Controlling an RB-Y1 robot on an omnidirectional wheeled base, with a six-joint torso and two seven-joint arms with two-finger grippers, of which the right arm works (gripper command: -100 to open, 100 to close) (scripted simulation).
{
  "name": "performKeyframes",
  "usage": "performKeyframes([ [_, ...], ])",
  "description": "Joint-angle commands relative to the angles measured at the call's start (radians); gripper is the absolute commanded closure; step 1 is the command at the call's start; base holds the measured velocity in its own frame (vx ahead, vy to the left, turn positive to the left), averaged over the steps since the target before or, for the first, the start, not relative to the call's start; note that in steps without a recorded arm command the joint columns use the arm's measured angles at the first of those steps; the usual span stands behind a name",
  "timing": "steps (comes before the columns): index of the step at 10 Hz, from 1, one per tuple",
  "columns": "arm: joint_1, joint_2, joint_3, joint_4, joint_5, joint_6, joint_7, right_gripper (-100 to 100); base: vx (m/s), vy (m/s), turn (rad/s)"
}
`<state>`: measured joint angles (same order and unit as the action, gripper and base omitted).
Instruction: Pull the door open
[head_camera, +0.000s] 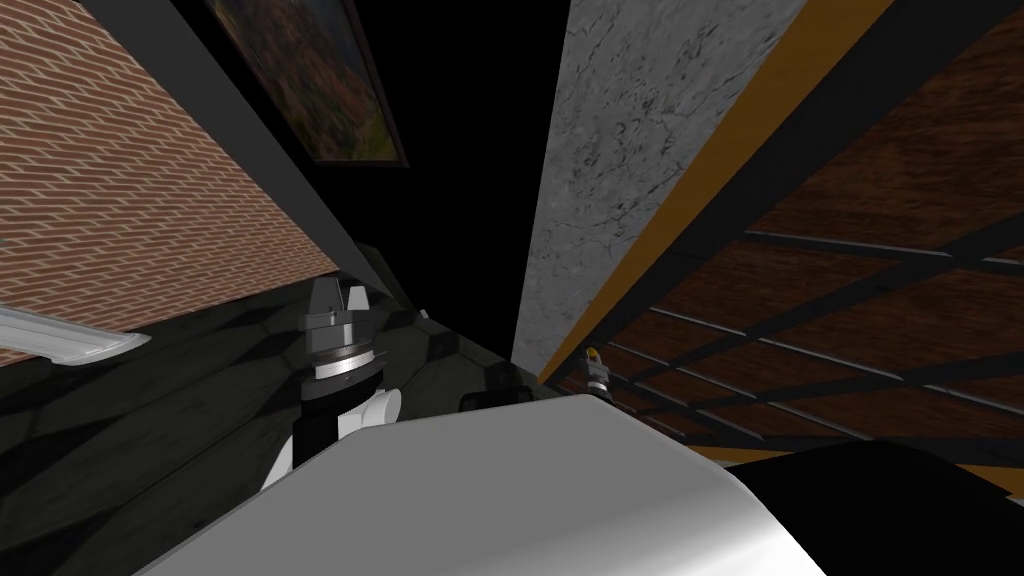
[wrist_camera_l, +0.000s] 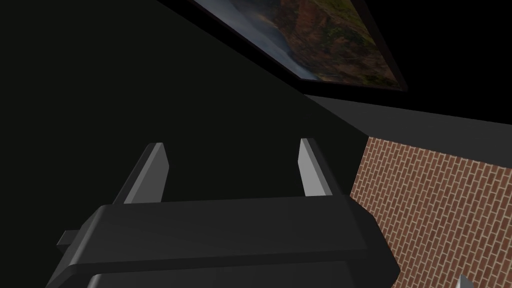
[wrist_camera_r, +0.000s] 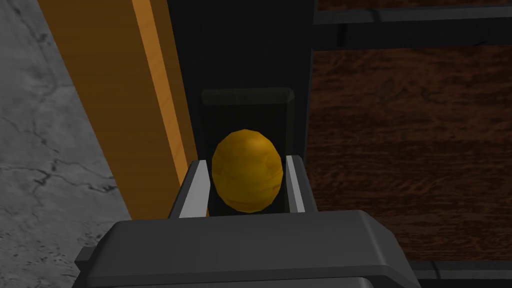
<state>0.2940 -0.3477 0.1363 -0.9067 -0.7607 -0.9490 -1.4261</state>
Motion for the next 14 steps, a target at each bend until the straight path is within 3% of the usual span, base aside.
performKeyframes([
  [1,0.009,-0.005,0.021,-0.003,0.011,-0.004,-0.012,100,-0.170,0.011,0.046],
  [6,0.033,-0.031,0.086,-0.031,0.051,-0.024,-0.048,100,-0.211,-0.002,0.061],
  [8,0.033,-0.033,0.090,-0.033,0.053,-0.023,-0.049,100,-0.148,0.019,0.035],
  [9,0.043,-0.044,0.115,-0.035,0.067,-0.036,-0.064,100,-0.131,-0.007,0.070],
  [14,0.068,-0.078,0.174,-0.044,0.102,-0.074,-0.103,100,-0.224,-0.009,0.077],
])
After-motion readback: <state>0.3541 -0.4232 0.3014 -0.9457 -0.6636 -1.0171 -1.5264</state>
